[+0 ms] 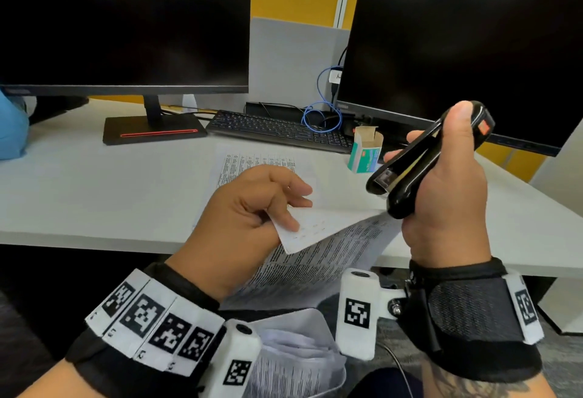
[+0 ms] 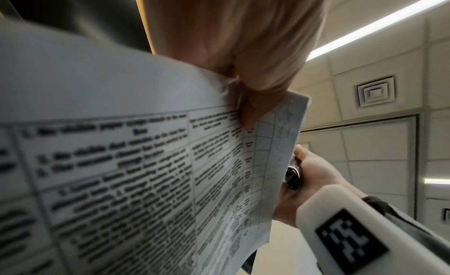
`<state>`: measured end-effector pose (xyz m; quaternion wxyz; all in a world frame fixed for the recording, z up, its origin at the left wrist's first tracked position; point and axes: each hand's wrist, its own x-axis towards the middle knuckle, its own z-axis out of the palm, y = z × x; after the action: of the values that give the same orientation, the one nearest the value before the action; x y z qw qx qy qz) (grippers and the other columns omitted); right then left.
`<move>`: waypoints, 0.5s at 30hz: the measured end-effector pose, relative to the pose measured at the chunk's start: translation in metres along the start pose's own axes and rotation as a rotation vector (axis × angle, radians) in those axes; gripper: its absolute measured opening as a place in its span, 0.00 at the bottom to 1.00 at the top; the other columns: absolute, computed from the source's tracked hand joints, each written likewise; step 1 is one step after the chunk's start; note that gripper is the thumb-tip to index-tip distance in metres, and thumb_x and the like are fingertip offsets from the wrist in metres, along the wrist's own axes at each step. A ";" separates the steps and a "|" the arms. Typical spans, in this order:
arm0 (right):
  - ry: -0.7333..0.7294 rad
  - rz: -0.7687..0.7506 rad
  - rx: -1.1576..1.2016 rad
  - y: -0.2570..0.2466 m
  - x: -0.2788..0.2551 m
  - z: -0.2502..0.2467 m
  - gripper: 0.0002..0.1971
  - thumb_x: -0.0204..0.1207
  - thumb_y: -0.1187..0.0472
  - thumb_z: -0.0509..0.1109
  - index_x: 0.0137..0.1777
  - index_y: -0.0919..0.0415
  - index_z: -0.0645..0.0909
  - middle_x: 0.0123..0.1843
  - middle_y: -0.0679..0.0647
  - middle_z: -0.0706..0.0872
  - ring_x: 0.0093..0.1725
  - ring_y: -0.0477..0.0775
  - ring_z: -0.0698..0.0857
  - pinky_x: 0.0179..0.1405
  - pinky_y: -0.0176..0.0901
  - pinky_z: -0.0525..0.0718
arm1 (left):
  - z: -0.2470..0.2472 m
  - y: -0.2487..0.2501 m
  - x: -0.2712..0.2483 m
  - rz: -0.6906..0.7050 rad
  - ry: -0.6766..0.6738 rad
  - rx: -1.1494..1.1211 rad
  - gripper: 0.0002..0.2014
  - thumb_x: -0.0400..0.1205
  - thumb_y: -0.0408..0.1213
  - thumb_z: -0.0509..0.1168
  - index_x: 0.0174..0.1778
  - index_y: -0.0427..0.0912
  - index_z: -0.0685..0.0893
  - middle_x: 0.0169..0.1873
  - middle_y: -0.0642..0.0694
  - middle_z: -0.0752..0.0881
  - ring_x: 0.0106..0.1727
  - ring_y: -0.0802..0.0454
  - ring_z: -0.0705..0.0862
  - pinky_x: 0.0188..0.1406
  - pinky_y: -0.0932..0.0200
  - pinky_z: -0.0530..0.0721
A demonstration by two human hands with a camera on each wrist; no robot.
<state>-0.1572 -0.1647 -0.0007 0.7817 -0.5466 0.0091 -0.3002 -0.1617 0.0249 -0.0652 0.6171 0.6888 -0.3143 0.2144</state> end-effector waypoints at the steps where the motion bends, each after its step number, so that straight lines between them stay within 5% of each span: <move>1: 0.001 -0.002 -0.009 0.001 0.000 0.000 0.23 0.80 0.36 0.62 0.48 0.58 0.81 0.42 0.52 0.84 0.39 0.51 0.88 0.48 0.51 0.89 | 0.000 -0.001 0.000 0.018 -0.003 0.012 0.16 0.65 0.15 0.70 0.23 0.42 0.80 0.46 0.51 0.87 0.45 0.52 0.89 0.43 0.59 0.87; 5: 0.002 -0.006 -0.043 0.003 0.001 0.000 0.22 0.80 0.36 0.62 0.46 0.57 0.81 0.38 0.48 0.85 0.38 0.49 0.88 0.48 0.50 0.90 | 0.000 -0.002 0.001 0.022 0.000 0.045 0.17 0.63 0.15 0.70 0.21 0.43 0.79 0.43 0.54 0.86 0.46 0.48 0.88 0.42 0.50 0.87; 9: -0.016 0.006 -0.080 0.007 0.004 -0.001 0.24 0.80 0.35 0.62 0.48 0.58 0.81 0.42 0.52 0.85 0.37 0.48 0.88 0.42 0.47 0.87 | -0.001 0.000 0.001 -0.052 0.010 0.011 0.17 0.65 0.17 0.72 0.22 0.44 0.81 0.43 0.52 0.89 0.46 0.51 0.88 0.43 0.61 0.86; 15: -0.015 0.076 -0.148 0.014 0.009 -0.001 0.24 0.78 0.35 0.63 0.50 0.57 0.82 0.34 0.46 0.86 0.35 0.46 0.88 0.37 0.43 0.84 | -0.008 -0.001 0.005 -0.295 0.160 -0.044 0.11 0.76 0.25 0.72 0.42 0.48 0.91 0.37 0.45 0.93 0.41 0.47 0.92 0.42 0.53 0.90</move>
<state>-0.1435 -0.1671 -0.0101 0.7499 -0.6045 0.0462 -0.2648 -0.1564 0.0316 -0.0613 0.6800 0.6944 -0.1641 0.1688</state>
